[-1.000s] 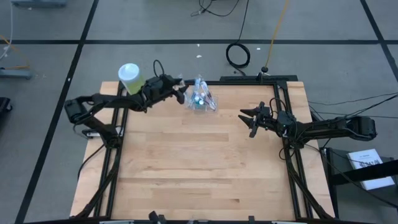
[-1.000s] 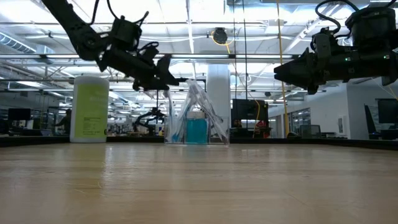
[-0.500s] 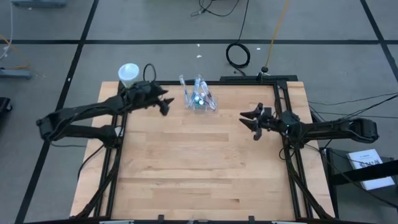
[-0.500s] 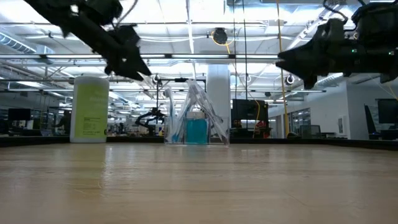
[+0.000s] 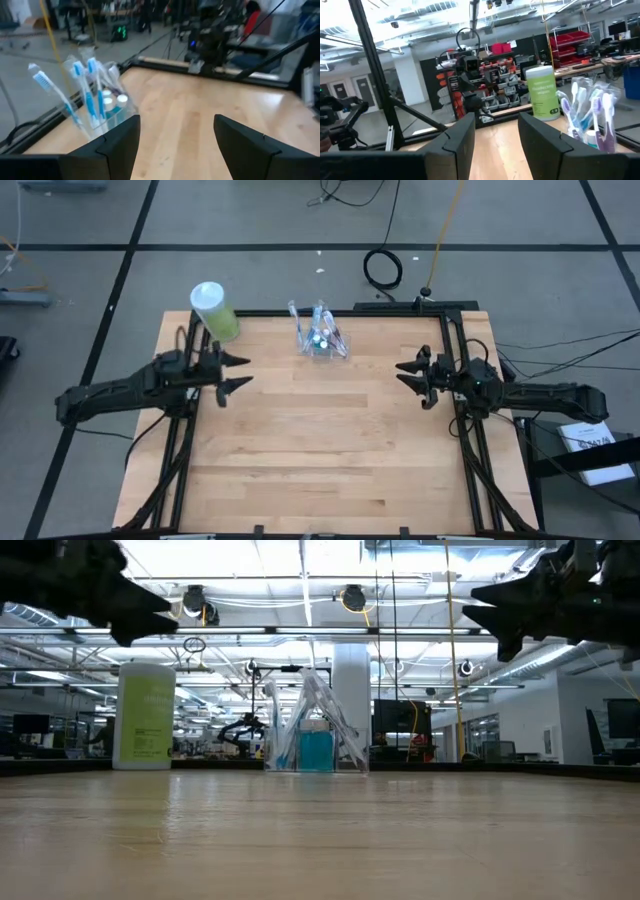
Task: Pick & Place toothbrushing station
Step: Return to Home Position
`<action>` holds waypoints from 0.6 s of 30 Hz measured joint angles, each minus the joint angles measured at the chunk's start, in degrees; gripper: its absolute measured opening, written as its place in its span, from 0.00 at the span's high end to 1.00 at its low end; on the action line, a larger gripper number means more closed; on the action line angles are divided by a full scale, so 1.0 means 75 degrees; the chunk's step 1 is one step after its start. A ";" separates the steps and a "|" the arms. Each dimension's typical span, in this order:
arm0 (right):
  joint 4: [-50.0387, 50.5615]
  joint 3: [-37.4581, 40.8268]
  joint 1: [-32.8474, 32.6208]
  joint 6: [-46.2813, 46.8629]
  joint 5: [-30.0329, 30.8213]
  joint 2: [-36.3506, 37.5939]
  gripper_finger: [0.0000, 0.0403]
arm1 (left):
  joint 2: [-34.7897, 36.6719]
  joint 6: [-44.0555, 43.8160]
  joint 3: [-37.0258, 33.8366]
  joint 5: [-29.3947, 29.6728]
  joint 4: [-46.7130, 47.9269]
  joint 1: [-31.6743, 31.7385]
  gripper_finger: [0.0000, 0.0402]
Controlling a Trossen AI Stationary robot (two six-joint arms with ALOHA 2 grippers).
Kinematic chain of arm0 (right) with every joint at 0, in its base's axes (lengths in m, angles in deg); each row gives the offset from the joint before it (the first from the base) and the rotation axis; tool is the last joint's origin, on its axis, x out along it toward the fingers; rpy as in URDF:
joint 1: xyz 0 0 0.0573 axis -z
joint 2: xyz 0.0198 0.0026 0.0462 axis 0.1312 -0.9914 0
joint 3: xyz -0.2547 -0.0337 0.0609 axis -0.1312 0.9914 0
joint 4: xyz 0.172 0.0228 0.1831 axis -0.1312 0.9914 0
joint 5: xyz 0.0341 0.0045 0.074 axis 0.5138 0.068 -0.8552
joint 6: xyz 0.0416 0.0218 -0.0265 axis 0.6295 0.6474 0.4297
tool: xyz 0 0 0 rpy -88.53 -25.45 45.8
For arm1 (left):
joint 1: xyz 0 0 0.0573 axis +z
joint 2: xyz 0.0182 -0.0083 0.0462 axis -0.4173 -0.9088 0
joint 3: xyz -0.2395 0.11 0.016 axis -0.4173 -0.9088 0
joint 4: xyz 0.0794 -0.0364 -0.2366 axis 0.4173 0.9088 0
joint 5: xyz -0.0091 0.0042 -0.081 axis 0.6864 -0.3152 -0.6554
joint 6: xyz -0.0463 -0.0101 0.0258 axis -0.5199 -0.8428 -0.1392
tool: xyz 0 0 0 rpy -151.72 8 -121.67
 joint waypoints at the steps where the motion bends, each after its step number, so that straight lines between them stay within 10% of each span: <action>1: 0.0193 0.0000 0.0000 -0.0017 0.0000 0.0178 0.65 | 0.0342 -0.0023 -0.0136 -0.0003 0.0042 -0.0063 0.36; 18: 0.3115 0.0000 0.0000 -0.0947 0.0112 0.2877 0.65 | 0.2382 -0.0007 -0.0469 0.0258 0.1981 -0.0473 0.36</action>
